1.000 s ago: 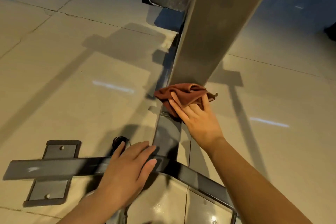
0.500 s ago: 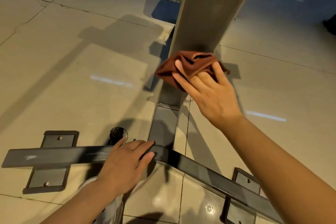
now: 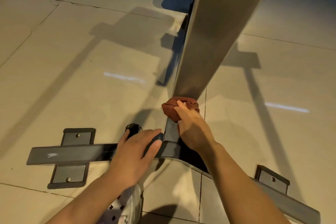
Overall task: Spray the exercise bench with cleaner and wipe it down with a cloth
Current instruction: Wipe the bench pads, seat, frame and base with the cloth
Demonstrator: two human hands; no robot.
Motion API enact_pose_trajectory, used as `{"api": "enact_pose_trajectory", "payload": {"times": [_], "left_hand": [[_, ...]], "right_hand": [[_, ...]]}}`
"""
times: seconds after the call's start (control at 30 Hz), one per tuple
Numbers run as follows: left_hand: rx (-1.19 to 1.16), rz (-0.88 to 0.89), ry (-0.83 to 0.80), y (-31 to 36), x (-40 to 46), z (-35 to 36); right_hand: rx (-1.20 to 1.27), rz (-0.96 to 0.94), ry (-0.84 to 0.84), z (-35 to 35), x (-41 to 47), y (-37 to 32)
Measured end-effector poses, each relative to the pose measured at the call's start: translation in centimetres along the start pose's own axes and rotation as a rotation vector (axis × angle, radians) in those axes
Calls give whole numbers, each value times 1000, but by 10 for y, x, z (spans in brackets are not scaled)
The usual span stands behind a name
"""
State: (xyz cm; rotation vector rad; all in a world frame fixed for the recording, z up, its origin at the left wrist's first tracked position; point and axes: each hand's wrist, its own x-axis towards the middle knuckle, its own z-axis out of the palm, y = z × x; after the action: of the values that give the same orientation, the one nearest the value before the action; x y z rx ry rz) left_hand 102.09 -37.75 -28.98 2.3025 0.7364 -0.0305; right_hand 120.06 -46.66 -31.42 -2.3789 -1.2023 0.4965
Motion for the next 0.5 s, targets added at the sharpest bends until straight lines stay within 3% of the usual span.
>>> {"api": "enact_pose_trajectory", "payload": {"times": [0.13,0.3,0.5], "left_hand": [[-2,2,-18,6,3,-1],[56,99,-13,1,-3,0],[81,177,37,-6,-15,-2]], "right_hand": [[38,4,-21,4,-20,-9],[-65,-90,100,12,-65,-21],[49,4,5,15,-13,0]]}}
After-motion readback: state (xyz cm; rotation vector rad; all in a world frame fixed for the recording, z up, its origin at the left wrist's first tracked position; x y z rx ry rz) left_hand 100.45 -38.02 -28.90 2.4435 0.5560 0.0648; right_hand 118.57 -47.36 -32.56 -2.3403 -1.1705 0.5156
